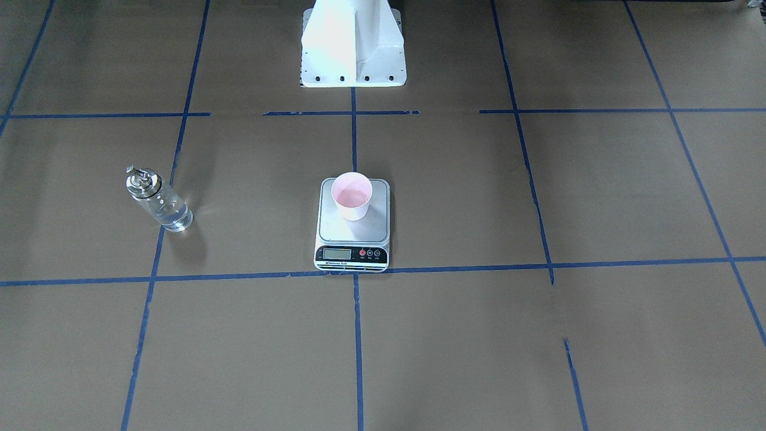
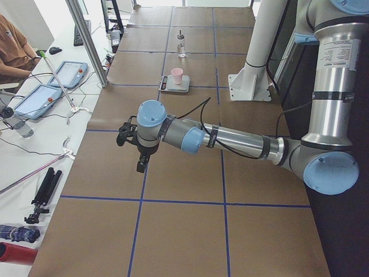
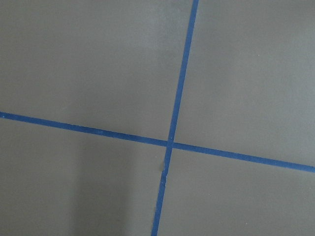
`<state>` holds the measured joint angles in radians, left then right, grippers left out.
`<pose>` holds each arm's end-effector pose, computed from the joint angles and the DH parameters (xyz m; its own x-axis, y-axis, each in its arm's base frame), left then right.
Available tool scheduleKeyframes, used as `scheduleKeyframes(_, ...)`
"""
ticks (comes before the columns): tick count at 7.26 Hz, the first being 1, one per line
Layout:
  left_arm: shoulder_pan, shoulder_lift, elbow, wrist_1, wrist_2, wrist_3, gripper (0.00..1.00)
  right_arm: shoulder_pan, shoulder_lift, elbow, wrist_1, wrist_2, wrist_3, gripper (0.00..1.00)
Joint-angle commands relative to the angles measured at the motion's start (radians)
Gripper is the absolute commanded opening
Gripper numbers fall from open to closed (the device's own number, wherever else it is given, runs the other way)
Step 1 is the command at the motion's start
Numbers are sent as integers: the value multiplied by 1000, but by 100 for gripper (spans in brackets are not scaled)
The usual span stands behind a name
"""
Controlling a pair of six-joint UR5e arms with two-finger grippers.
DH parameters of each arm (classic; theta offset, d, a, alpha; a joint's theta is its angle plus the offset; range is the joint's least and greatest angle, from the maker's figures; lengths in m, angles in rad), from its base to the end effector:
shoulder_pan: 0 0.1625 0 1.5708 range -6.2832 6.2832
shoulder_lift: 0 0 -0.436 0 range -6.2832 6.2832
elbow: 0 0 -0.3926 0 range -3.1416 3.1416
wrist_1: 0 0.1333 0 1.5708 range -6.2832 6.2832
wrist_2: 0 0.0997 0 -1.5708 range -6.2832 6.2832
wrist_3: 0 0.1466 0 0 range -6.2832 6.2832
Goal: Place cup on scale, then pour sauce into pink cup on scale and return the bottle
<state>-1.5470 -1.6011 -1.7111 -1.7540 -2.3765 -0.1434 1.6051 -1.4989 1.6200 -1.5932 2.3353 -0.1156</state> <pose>-0.0150 -0.5293 0.5923 0.6826 0.1296 -0.7192 0.0760 0.9662 0.2462 0.0500 -0.5293 0.6454 0.7227 -0.1578 0.6728 0.0496 0.9829 0.1773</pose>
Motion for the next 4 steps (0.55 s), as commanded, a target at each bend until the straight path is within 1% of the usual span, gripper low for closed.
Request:
scheduleKeyframes(1, -25, -40, 175, 42, 8, 154, 100, 0, 0, -22, -35, 2, 4, 100)
scheduleKeyframes(2, -27, -66, 264, 44, 16, 191, 100, 1, 0, -12, -89, 22, 4, 100)
scheduleKeyframes(4, -28, -53, 277, 47, 34, 191, 100, 4, -6, -6, -106, 38, 4, 100)
